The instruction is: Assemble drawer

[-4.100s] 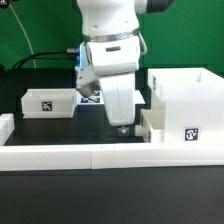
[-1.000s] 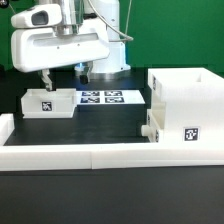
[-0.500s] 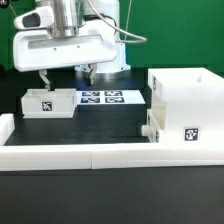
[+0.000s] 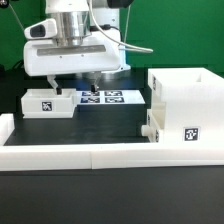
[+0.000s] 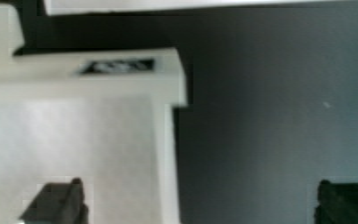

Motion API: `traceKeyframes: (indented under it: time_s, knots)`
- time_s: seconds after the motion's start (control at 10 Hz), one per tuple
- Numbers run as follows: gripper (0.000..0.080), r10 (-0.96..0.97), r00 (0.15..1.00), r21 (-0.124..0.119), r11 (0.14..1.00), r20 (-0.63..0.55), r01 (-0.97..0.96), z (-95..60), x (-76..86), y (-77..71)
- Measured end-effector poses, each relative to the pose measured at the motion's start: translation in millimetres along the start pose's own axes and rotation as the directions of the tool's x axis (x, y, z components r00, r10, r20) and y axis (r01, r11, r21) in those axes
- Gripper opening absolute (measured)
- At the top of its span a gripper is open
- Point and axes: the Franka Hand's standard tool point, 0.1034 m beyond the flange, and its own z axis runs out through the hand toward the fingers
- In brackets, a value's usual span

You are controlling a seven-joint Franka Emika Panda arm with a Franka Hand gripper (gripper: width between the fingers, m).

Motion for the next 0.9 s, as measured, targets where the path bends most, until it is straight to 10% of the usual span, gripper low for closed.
traceKeyframes:
  time_s: [0.8, 0.9]
  knots:
    - [0.0649, -0.072, 0.996, -0.028, 0.997, -0.056, 0.070, 25.7, -4.2, 5.2]
    - [0.0522, -0.069, 0.996, -0.030, 0.997, -0.060, 0.067, 25.5, -3.8, 6.7]
